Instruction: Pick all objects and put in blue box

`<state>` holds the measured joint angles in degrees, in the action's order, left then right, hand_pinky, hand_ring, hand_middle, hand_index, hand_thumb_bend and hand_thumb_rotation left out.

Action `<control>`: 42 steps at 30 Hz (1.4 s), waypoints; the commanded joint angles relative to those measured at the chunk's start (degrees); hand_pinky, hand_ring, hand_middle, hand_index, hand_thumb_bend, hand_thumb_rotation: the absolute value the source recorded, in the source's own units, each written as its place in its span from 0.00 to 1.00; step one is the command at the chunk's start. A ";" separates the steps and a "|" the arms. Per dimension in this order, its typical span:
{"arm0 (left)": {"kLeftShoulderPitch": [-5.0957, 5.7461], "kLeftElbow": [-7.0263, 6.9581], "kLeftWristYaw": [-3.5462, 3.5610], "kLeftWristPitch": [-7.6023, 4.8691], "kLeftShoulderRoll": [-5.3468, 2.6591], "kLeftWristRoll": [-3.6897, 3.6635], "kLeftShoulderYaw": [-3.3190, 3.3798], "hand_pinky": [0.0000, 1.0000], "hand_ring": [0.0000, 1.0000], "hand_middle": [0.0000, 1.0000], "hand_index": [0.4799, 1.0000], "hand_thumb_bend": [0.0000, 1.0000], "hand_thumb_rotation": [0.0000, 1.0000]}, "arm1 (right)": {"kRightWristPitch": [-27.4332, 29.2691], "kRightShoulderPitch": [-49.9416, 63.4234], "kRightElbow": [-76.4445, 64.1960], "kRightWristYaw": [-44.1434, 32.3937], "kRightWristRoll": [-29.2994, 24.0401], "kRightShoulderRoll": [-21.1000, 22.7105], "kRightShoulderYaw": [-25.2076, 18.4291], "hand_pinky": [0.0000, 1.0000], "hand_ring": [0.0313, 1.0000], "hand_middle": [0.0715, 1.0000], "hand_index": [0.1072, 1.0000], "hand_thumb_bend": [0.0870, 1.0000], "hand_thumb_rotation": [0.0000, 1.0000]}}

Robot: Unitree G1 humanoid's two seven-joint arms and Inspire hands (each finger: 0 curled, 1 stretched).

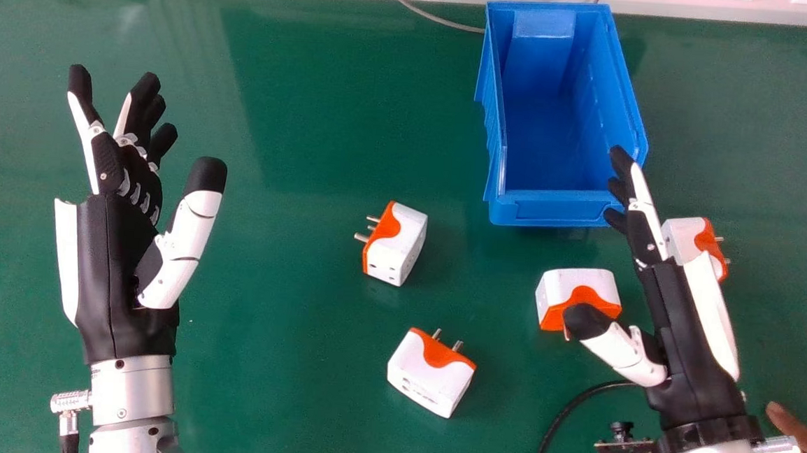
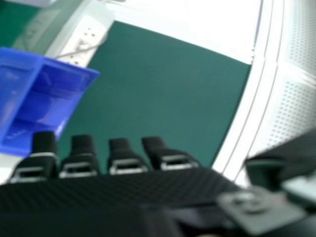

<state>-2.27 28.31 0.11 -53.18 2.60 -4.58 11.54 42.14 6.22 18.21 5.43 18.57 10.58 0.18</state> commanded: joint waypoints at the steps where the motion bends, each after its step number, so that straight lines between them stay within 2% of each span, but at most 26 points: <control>1: -0.45 -0.54 0.07 -1.13 0.12 0.10 -0.02 0.92 0.95 0.94 0.86 0.66 0.58 | 0.47 0.41 -0.62 0.49 -0.30 0.50 0.07 0.90 0.95 0.97 0.96 0.88 1.00; 2: -0.45 -0.53 -0.07 -1.18 0.12 0.32 0.04 0.92 0.95 0.94 0.86 0.66 0.58 | 0.46 0.51 -0.62 0.47 -0.38 0.58 0.12 0.90 0.95 0.97 0.96 0.88 1.00; 6: -0.23 -0.91 -0.06 -1.00 0.03 0.19 -0.03 0.92 0.94 0.94 0.86 0.66 0.57 | -0.09 1.45 -1.06 -0.07 -1.10 0.63 0.37 0.90 0.95 0.97 0.96 0.88 1.00; 9: -0.06 -0.83 -0.02 -1.06 0.31 0.44 0.03 0.92 0.95 0.94 0.86 0.65 0.58 | -0.09 2.38 -1.00 0.13 -1.02 0.63 0.48 0.90 0.96 0.98 0.96 0.89 0.99; 13: 0.16 -1.08 0.23 -0.90 0.13 -0.31 0.02 0.92 0.94 0.94 0.86 0.66 0.58 | -0.42 3.27 -1.35 0.28 -0.89 0.79 0.40 0.91 0.97 0.99 0.97 0.88 0.99; 17: 0.27 -1.15 0.63 -0.62 0.14 -0.63 -0.15 0.92 0.95 0.94 0.86 0.66 0.57 | -0.64 3.70 -1.44 0.14 -1.39 0.72 0.34 0.92 0.98 0.99 0.98 0.88 0.99; 22: 0.19 -0.86 0.62 -0.74 0.10 -0.07 -0.04 0.93 0.95 0.94 0.87 0.67 0.58 | -1.03 3.59 -2.28 0.97 -0.50 0.82 0.01 0.91 0.97 0.99 0.98 0.87 0.97; 25: -0.01 -0.69 0.23 -0.79 0.03 0.45 0.06 0.93 0.95 0.94 0.87 0.67 0.58 | -2.39 3.60 -4.28 2.15 1.26 1.53 -0.99 0.91 0.97 0.99 0.98 0.87 0.97; 26: -0.10 -0.62 0.13 -0.84 -0.04 0.48 0.08 0.93 0.95 0.94 0.87 0.67 0.58 | -2.84 3.57 -4.98 2.00 1.18 1.98 -1.37 0.91 0.96 0.99 0.98 0.87 0.94; 27: -0.16 -0.60 0.07 -0.82 -0.11 0.45 0.07 0.92 0.95 0.94 0.86 0.66 0.58 | -3.42 3.56 -5.89 1.77 1.18 2.55 -1.82 0.90 0.96 0.99 0.99 0.87 0.82; 28: -0.23 -0.51 0.11 -0.89 -0.12 0.39 0.04 0.92 0.95 0.94 0.86 0.66 0.58 | -4.04 3.55 -6.91 1.70 1.38 3.17 -2.37 0.90 0.96 0.99 0.99 0.87 0.82; 29: -0.26 -0.38 0.03 -0.82 -0.09 0.48 0.05 0.92 0.95 0.94 0.86 0.66 0.57 | -5.32 3.50 -8.73 2.70 3.62 4.31 -3.49 0.91 0.96 0.99 0.99 0.87 0.80; 30: -0.30 -0.29 0.01 -0.67 -0.10 0.46 0.04 0.92 0.95 0.94 0.86 0.66 0.58 | -6.58 3.46 -10.31 3.69 5.83 5.28 -4.46 0.91 0.97 1.00 0.99 0.86 0.70; 32: -0.49 -0.01 0.09 -0.69 -0.14 0.26 0.00 0.93 0.95 0.94 0.86 0.67 0.57 | -8.62 3.22 -12.52 5.63 9.84 6.95 -5.98 0.91 0.97 1.00 0.99 0.83 0.57; 36: -0.66 0.14 -0.08 -0.71 -0.19 0.47 -0.08 0.92 0.95 0.94 0.86 0.67 0.57 | -14.10 2.82 -15.75 6.56 14.94 10.40 -7.98 0.93 0.99 1.00 1.00 0.85 0.51; 39: -0.75 0.28 0.16 -1.09 -0.20 -0.01 -0.20 0.93 0.95 0.94 0.87 0.66 0.56 | -21.46 2.29 -19.84 3.67 18.29 13.43 -9.04 0.95 1.00 1.00 1.00 0.88 0.47; 41: -0.75 0.35 0.07 -1.25 -0.18 0.03 -0.14 0.93 0.95 0.94 0.87 0.66 0.56 | -26.27 1.33 -21.94 1.41 21.14 15.81 -9.30 0.96 1.00 1.00 1.00 0.88 0.46; 42: -0.74 0.42 -0.01 -1.36 -0.15 0.18 -0.09 0.93 0.95 0.94 0.87 0.66 0.57 | -28.92 0.85 -23.05 -0.19 22.50 16.72 -9.22 0.96 1.00 1.00 1.00 0.89 0.43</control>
<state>-2.60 28.88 0.09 -53.18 2.53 -4.56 11.47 15.89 8.91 -1.98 6.59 39.92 25.20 -7.78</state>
